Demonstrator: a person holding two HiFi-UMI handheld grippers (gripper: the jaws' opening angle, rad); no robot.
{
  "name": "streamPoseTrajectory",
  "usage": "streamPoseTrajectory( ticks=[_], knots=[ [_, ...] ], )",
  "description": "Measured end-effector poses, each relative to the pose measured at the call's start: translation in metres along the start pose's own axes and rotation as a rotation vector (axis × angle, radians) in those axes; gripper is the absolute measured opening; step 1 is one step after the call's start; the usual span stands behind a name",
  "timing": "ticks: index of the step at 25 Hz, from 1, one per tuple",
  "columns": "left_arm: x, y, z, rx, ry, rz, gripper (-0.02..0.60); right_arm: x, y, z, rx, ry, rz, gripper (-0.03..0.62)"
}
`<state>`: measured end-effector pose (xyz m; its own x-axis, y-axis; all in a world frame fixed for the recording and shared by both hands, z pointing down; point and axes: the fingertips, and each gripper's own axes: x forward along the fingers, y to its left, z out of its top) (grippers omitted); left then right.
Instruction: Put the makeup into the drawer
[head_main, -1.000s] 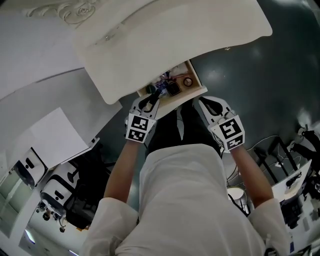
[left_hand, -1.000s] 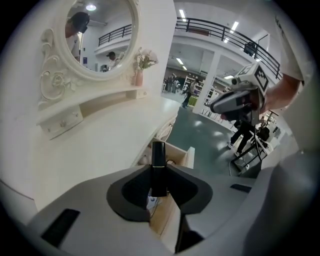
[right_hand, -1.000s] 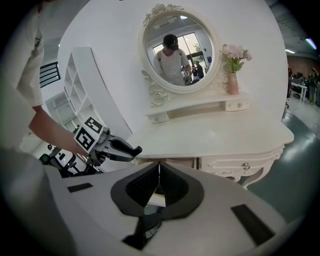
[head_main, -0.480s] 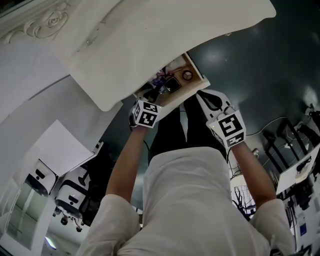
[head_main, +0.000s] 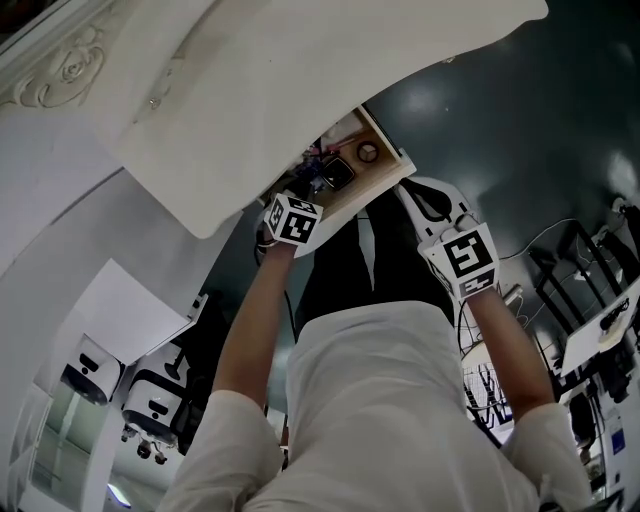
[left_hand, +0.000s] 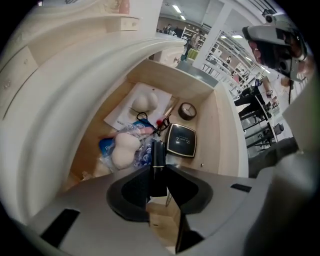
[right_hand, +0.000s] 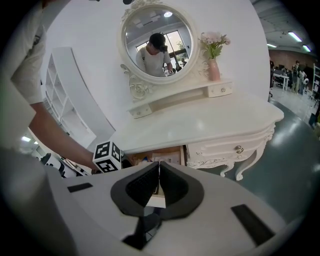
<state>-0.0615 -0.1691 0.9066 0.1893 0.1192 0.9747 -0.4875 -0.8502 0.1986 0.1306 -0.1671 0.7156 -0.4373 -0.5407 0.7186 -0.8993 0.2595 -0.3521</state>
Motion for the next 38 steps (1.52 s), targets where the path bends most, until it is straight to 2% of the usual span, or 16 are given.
streamPoseTrajectory(
  ticks=[5, 13, 16, 25, 32, 38],
  knots=[
    [0.002, 0.0, 0.0, 0.019, 0.002, 0.014, 0.109, 0.001, 0.004, 0.005, -0.005, -0.019, 0.001, 0.029],
    [-0.025, -0.006, 0.0, -0.011, -0.069, 0.013, 0.124, -0.003, 0.016, 0.014, -0.038, -0.034, -0.002, 0.029],
    [-0.044, -0.01, 0.0, -0.022, -0.117, 0.016, 0.102, -0.009, 0.024, 0.019, -0.05, -0.029, -0.011, 0.029],
    [-0.114, -0.009, 0.0, -0.048, -0.316, 0.028, 0.029, -0.021, 0.063, 0.04, -0.11, -0.052, -0.029, 0.029],
    [-0.174, 0.005, 0.006, -0.065, -0.513, 0.048, 0.017, -0.036, 0.087, 0.055, -0.154, -0.092, -0.066, 0.029],
    [-0.238, 0.014, 0.008, -0.115, -0.705, 0.07, 0.015, -0.054, 0.092, 0.066, -0.165, -0.149, -0.089, 0.029]
  ],
)
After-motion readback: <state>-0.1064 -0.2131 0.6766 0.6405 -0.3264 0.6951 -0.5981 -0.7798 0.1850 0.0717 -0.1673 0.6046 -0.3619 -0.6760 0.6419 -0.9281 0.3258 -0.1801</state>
